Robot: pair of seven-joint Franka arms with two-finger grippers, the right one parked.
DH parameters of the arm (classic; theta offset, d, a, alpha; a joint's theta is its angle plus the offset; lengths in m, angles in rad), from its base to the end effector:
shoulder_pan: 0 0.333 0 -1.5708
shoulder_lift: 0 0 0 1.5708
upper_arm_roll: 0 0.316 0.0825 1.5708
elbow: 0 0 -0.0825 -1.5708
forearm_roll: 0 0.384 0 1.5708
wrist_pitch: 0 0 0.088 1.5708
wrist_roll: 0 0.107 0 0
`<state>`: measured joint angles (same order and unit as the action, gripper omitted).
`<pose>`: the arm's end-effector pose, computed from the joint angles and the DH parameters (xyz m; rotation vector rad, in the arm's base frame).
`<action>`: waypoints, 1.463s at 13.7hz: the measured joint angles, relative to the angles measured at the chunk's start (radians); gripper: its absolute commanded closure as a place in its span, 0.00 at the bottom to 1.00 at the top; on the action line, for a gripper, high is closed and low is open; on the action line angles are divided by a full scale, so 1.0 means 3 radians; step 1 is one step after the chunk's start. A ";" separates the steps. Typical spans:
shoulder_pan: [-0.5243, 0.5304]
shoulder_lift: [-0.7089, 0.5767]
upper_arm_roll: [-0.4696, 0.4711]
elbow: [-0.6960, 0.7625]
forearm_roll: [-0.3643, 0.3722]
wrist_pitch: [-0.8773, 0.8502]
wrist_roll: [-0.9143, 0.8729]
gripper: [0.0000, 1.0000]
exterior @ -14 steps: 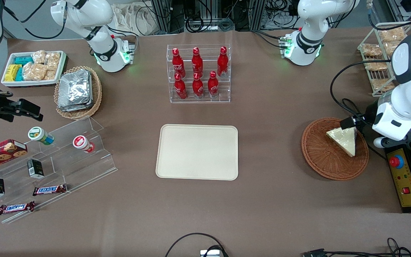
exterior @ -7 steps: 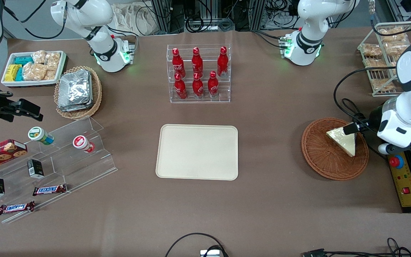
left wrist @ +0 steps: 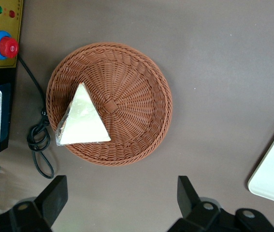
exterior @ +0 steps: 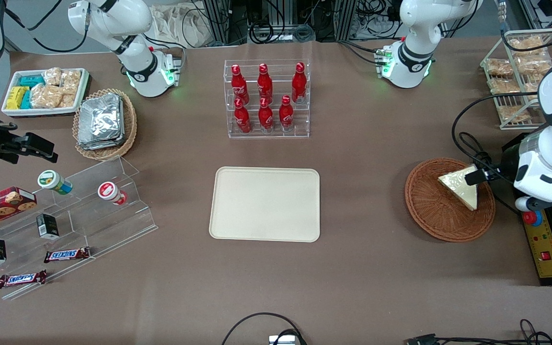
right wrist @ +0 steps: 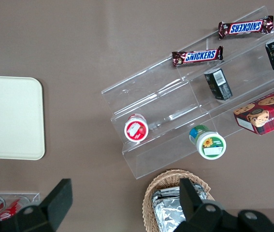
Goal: Place sandwich from basket to tray
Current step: 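Lower the open left gripper over the wrapped sandwich in the basket, then close the left gripper on the sandwich's pointed corner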
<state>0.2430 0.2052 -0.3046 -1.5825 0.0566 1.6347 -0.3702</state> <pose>0.6070 -0.0172 0.5094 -3.0728 -0.4684 0.2199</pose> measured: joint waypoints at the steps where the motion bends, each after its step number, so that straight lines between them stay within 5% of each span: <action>1: 0.0000 0.0005 0.0000 0.0002 0.0016 -0.0001 -0.0055 0.00; 6: 0.0004 0.0149 0.0007 -0.0132 0.0153 0.0010 -0.0453 0.00; 20: 0.0722 0.0075 0.0132 -0.1909 0.0022 0.1938 -0.1234 0.00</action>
<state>0.4597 0.2277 -0.2651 -2.1554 0.0633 2.2160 -0.7403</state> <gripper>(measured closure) 0.000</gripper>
